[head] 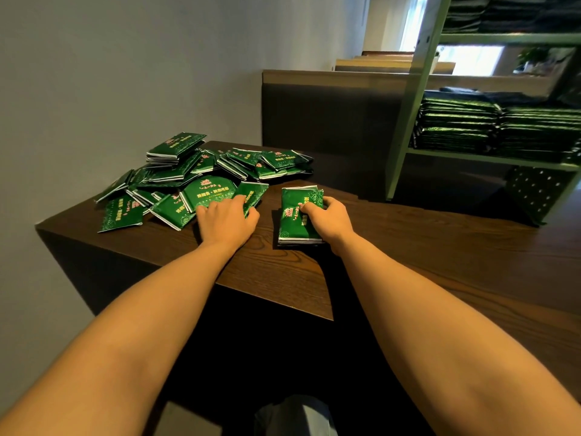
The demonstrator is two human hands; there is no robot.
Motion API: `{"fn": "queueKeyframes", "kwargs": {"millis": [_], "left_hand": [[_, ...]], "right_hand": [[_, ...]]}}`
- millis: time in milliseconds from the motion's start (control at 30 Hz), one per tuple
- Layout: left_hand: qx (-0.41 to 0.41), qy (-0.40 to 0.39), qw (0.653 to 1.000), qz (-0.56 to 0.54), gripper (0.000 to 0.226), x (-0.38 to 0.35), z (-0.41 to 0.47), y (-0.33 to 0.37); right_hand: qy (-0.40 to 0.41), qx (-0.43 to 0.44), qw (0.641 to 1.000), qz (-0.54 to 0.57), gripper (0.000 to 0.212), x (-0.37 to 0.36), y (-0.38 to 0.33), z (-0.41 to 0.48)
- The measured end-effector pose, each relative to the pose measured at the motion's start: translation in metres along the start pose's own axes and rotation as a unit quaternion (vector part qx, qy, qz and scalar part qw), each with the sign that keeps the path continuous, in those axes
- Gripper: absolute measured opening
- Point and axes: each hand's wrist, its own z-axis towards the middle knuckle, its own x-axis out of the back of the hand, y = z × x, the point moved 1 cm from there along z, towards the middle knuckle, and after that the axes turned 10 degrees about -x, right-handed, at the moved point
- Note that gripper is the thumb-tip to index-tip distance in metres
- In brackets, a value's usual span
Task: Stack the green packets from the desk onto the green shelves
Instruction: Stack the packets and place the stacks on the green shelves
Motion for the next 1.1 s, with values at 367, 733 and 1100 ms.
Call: {"fn": "queueKeyframes", "kwargs": {"millis": [367, 733, 1100], "left_hand": [[0.082, -0.115, 0.973, -0.183, 0.049, 0.009, 0.010, 0.032], [0.206, -0.036, 0.863, -0.460, 0.059, 0.016, 0.009, 0.031], [0.185, -0.052, 0.796, -0.574, 0.065, 0.027, 0.005, 0.067]], "right_hand": [[0.033, 0.022, 0.999, 0.016, 0.053, 0.002, 0.005, -0.003], [0.042, 0.035, 0.998, 0.013, 0.047, 0.007, 0.009, -0.002], [0.006, 0.002, 0.997, 0.073, 0.071, 0.005, 0.003, 0.003]]}}
